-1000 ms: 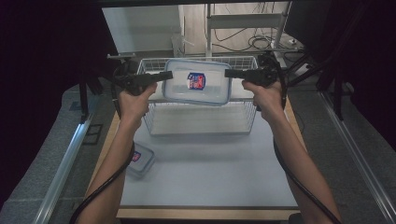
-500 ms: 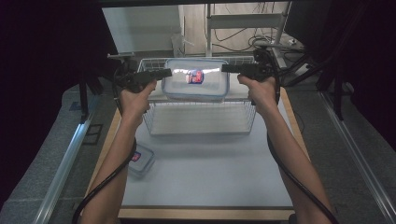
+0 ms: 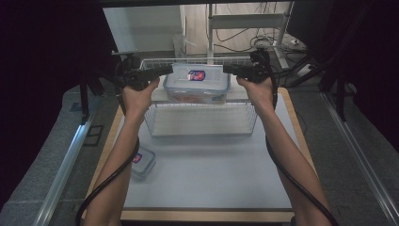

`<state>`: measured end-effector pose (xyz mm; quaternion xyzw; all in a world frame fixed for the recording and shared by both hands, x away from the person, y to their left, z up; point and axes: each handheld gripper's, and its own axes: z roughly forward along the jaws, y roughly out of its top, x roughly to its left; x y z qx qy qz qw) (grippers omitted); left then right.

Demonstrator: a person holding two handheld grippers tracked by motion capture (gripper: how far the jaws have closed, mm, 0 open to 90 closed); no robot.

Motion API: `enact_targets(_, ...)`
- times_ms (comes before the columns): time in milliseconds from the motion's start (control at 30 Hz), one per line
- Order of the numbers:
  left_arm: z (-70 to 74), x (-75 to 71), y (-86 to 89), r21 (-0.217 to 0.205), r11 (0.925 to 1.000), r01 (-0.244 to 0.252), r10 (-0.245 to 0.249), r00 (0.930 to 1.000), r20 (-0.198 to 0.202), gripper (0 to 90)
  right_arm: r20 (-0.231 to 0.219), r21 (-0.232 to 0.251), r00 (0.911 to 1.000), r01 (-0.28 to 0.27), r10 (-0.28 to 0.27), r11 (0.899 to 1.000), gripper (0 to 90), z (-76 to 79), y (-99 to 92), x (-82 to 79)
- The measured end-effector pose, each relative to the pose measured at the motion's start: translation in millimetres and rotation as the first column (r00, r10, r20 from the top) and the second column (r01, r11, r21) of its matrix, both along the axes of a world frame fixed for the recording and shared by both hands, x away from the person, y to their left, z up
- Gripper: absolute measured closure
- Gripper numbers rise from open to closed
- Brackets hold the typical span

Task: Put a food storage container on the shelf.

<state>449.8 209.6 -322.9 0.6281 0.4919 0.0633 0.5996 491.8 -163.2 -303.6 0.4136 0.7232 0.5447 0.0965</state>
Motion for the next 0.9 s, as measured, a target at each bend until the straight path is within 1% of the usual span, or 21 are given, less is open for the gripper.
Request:
enact_targets(100, 3.9, -12.9, 0.8, 0.020, 0.9998, 0.003, -0.004, 0.9986, 0.053, 46.4, 0.046, -0.006, 0.9989, -0.009, 0.009, 1.000, 61.4, 1.9, -4.2, -10.8)
enact_targets(167, 4.9, -23.0, 0.3, 0.047, 0.9989, 0.006, -0.010, 0.9962, 0.087, 48.2, 0.080, -0.018, 0.9966, -0.017, 0.019, 1.000, 64.2, 3.4, -7.4, -19.9)
enact_targets(233, 3.5, -34.4, -0.9, 0.077, 0.9969, 0.016, -0.025, 0.9928, 0.117, 50.7, 0.106, -0.046, 0.9940, -0.022, 0.026, 0.999, 67.8, 4.2, -10.5, -30.0)
enact_targets(267, 2.4, -38.4, -1.2, 0.085, 0.9962, 0.019, -0.029, 0.9918, 0.125, 53.1, 0.124, -0.055, 0.9918, -0.026, 0.033, 0.998, 70.2, 3.7, -12.6, -36.3)
enact_targets(367, -4.9, -52.8, -1.9, 0.109, 0.9926, 0.053, -0.069, 0.9858, 0.153, 59.3, 0.130, -0.063, 0.9898, -0.049, 0.057, 0.997, 75.3, 0.1, -17.7, -49.2)
enact_targets(400, -7.9, -57.7, -2.1, 0.115, 0.9917, 0.057, -0.076, 0.9833, 0.165, 63.4, 0.132, -0.069, 0.9890, -0.058, 0.067, 0.996, 78.2, -2.0, -19.2, -53.4)
enact_targets(433, -10.2, -62.8, -1.8, 0.112, 0.9922, 0.054, -0.074, 0.9811, 0.179, 65.9, 0.135, -0.079, 0.9878, -0.068, 0.078, 0.995, 80.0, -4.6, -20.3, -57.2)
enact_targets(467, -12.1, -67.3, -1.2, 0.116, 0.9916, 0.058, -0.079, 0.9801, 0.182, 70.4, 0.138, -0.087, 0.9870, -0.071, 0.083, 0.994, 82.6, -7.2, -21.1, -61.5)
enact_targets(533, -16.4, -75.7, -1.1, 0.144, 0.9878, 0.060, -0.086, 0.9786, 0.187, 77.1, 0.146, -0.094, 0.9842, -0.087, 0.100, 0.992, 87.0, -13.3, -22.9, -70.6)
enact_targets(567, -18.9, -79.5, -1.3, 0.161, 0.9849, 0.065, -0.096, 0.9766, 0.193, 80.2, 0.147, -0.093, 0.9836, -0.092, 0.105, 0.991, 88.4, -15.3, -23.3, -73.5)
enact_targets(633, -23.9, -85.6, -2.5, 0.197, 0.9779, 0.071, -0.110, 0.9755, 0.191, 86.2, 0.144, -0.090, 0.9813, -0.115, 0.127, 0.989, 89.8, -20.6, -23.2, -80.2)
enact_targets(667, -26.1, -87.0, -3.1, 0.206, 0.9756, 0.077, -0.116, 0.9755, 0.187, 88.9, 0.141, -0.094, 0.9802, -0.127, 0.139, 0.987, 89.9, -23.1, -22.5, -83.1)
enact_targets(700, -29.7, -88.3, -4.6, 0.216, 0.9723, 0.089, -0.129, 0.9755, 0.179, 89.5, 0.135, -0.096, 0.9795, -0.137, 0.149, 0.986, 89.9, -25.1, -21.3, -85.1)
enact_targets(800, -36.7, -88.3, -10.3, 0.247, 0.9630, 0.107, -0.150, 0.9752, 0.163, 89.7, 0.125, -0.126, 0.9744, -0.171, 0.187, 0.977, 90.0, -33.8, -12.6, -90.8)
enact_targets(833, -38.0, -87.7, -12.7, 0.259, 0.9597, 0.108, -0.153, 0.9753, 0.159, 89.7, 0.125, -0.137, 0.9730, -0.177, 0.194, 0.975, 90.0, -35.9, -9.3, -91.9)
enact_targets(900, -39.3, -85.1, -17.5, 0.273, 0.9557, 0.109, -0.155, 0.9757, 0.155, 89.7, 0.123, -0.154, 0.9712, -0.185, 0.204, 0.971, 90.0, -39.1, -3.1, -92.7)
